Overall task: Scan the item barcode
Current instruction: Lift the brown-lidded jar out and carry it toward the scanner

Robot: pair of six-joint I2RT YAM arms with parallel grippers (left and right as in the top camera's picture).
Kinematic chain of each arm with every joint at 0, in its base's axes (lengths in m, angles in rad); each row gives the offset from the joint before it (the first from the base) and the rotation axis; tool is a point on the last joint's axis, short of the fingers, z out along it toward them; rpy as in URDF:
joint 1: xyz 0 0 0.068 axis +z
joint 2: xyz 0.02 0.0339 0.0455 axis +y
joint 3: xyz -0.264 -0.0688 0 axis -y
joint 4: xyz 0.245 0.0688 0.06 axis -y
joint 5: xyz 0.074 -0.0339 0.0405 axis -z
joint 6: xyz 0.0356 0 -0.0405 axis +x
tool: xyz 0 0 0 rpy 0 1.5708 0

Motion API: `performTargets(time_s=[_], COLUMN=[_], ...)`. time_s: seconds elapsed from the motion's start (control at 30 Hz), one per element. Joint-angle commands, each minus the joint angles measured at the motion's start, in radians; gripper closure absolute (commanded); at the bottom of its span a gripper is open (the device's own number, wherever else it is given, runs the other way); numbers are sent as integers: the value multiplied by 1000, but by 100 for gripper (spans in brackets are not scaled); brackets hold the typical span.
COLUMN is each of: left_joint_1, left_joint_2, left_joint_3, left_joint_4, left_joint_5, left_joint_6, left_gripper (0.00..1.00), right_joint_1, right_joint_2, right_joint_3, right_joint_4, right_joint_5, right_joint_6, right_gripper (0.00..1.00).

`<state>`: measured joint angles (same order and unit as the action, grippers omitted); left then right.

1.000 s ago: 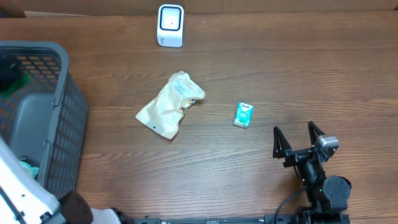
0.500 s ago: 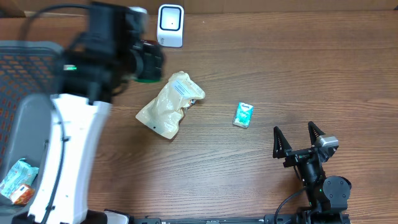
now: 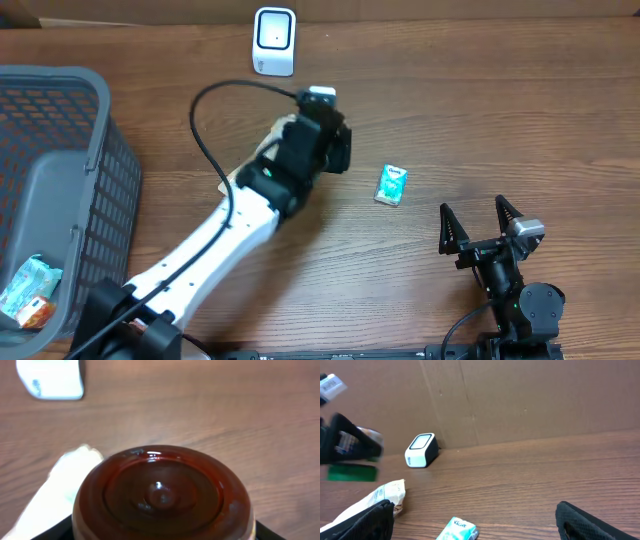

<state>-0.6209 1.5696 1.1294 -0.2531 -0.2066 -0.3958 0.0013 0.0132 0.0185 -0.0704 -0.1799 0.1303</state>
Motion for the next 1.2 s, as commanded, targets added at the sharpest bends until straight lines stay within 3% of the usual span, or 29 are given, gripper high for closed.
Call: performTargets(time_s=[0.0, 0.3, 0.53, 0.7, 0.77, 1.17], left_joint_1=[-54, -70, -70, -70, -70, -87], left_joint_2=[22, 270, 384, 437, 446, 354], left_joint_3=[-114, -183, -183, -183, -183, -182], left_joint_4=[184, 544, 767, 772, 753, 769], left_joint_5=[-172, -159, -135, -80, -77, -20], left_joint_6=[-35, 5, 68, 86, 87, 200], left_gripper=[46, 40, 28, 18, 0, 0], right_joint_1=[-3, -3, -3, -3, -3, -3], right_joint_2=[-6, -6, -6, -6, -6, -6], right_joint_3=[-10, -10, -10, -10, -10, -10], right_joint_4=[5, 5, 5, 5, 5, 5], right_joint_5=[-5, -5, -5, -5, -5, -5], right_joint_6=[0, 0, 0, 0, 0, 0], right_gripper=[0, 0, 0, 0, 0, 0])
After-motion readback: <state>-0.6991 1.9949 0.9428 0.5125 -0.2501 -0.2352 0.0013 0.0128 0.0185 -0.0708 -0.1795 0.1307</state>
